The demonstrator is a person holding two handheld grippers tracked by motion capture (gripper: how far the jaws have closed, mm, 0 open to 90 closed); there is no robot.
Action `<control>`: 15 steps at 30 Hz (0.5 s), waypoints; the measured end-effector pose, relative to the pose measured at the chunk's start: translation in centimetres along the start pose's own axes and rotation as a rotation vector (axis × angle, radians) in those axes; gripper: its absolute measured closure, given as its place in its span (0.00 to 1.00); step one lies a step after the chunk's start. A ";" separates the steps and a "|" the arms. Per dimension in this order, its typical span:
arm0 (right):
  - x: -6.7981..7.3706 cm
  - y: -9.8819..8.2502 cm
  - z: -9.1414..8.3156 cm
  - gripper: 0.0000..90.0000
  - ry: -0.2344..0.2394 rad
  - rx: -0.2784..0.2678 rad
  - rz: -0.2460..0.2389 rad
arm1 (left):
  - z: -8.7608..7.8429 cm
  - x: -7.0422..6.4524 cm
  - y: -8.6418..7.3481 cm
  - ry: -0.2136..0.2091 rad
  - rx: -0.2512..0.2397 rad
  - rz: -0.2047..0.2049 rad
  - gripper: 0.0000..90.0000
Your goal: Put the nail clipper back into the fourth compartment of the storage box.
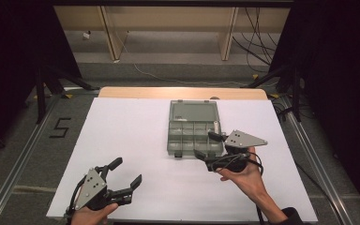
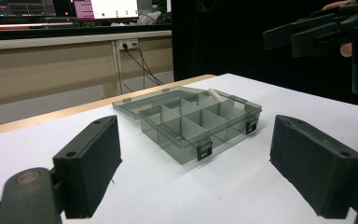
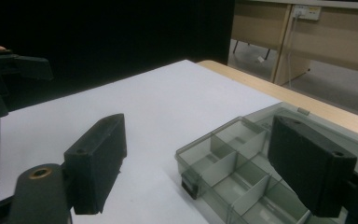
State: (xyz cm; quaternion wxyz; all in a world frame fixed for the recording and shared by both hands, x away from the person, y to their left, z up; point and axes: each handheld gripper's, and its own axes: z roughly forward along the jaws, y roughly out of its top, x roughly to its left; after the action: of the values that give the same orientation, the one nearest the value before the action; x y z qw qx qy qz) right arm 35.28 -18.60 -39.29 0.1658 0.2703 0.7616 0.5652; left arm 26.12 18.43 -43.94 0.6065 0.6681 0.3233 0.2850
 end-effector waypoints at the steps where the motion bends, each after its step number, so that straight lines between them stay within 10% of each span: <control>1: 0.0 -0.1 0.0 0.22 0.010 0.002 0.004 | 0.0 0.0 0.0 -0.002 0.000 0.000 0.18; 15: 0.6 -1.4 -1.2 0.22 0.011 -0.021 0.015 | 0.0 0.0 0.0 -0.003 0.000 0.004 0.18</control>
State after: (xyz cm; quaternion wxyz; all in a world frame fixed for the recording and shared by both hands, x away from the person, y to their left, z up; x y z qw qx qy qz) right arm 33.82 -19.48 -40.24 0.1602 0.2711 0.7545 0.5758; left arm 26.10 18.39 -43.92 0.6064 0.6693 0.3210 0.2850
